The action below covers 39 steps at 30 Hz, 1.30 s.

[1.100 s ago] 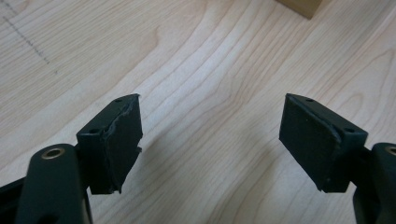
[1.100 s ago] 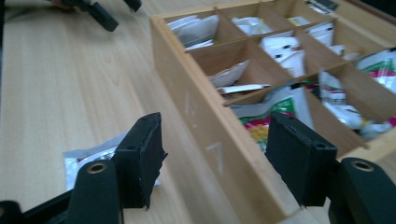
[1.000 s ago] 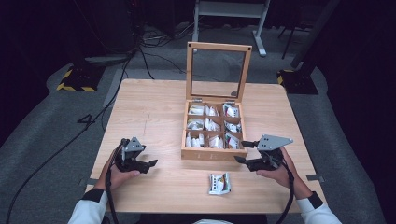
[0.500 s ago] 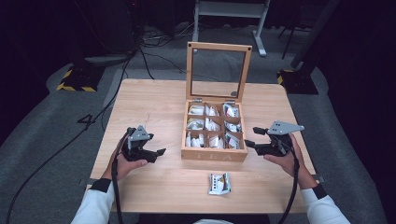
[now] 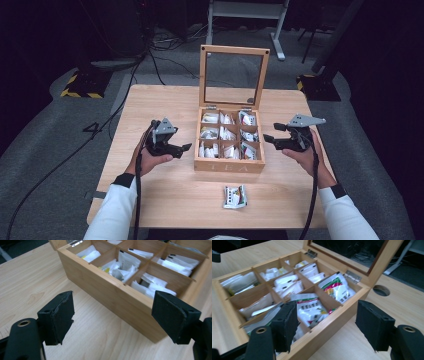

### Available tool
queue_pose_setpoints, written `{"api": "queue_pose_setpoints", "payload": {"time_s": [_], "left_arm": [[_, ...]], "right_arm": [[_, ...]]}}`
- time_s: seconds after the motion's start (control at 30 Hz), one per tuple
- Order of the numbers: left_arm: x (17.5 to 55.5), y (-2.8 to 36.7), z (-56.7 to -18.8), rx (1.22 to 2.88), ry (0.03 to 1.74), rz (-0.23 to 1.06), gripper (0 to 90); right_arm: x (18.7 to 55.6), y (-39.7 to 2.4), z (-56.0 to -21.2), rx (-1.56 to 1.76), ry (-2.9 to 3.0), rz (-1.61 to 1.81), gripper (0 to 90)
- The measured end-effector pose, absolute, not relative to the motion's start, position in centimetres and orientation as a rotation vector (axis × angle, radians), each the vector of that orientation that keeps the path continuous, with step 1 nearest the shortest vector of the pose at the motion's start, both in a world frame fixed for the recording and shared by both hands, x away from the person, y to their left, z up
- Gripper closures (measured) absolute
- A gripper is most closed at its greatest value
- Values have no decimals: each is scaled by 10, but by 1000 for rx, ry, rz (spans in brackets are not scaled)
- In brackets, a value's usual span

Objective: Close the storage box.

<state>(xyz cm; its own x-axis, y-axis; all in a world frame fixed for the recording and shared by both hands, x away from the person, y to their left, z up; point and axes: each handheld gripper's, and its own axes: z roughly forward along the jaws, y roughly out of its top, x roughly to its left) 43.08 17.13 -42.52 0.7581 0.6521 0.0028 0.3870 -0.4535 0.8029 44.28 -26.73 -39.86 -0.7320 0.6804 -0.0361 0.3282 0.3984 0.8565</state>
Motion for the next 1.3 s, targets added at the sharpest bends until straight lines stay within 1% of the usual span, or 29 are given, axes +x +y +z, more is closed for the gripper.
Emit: {"api": "queue_pose_setpoints", "payload": {"time_s": [0.17, 0.47, 0.53, 0.67, 0.8, 0.9, 1.13, 1.3], "left_arm": [[449, 157, -417, 2103, 795, 436, 187], [491, 134, -401, 2077, 826, 424, 192], [499, 129, -401, 2090, 835, 438, 192], [513, 122, -399, 2087, 853, 436, 192], [524, 120, -393, 2047, 895, 444, 198], [532, 115, -389, 2046, 921, 474, 205], [551, 102, -388, 2016, 1019, 515, 224], [562, 101, -391, 1988, 1084, 528, 231]], "right_arm": [[460, -267, -393, 913, 2236, 1261, 346], [487, -258, -373, 965, 2158, 1267, 341], [493, -255, -372, 973, 2154, 1266, 337], [507, -247, -373, 1009, 2151, 1243, 318], [520, -239, -374, 1007, 2162, 1207, 310], [530, -236, -376, 1034, 2184, 1197, 306], [552, -244, -385, 1153, 2159, 1192, 313], [561, -246, -387, 1179, 2154, 1173, 313]]}}
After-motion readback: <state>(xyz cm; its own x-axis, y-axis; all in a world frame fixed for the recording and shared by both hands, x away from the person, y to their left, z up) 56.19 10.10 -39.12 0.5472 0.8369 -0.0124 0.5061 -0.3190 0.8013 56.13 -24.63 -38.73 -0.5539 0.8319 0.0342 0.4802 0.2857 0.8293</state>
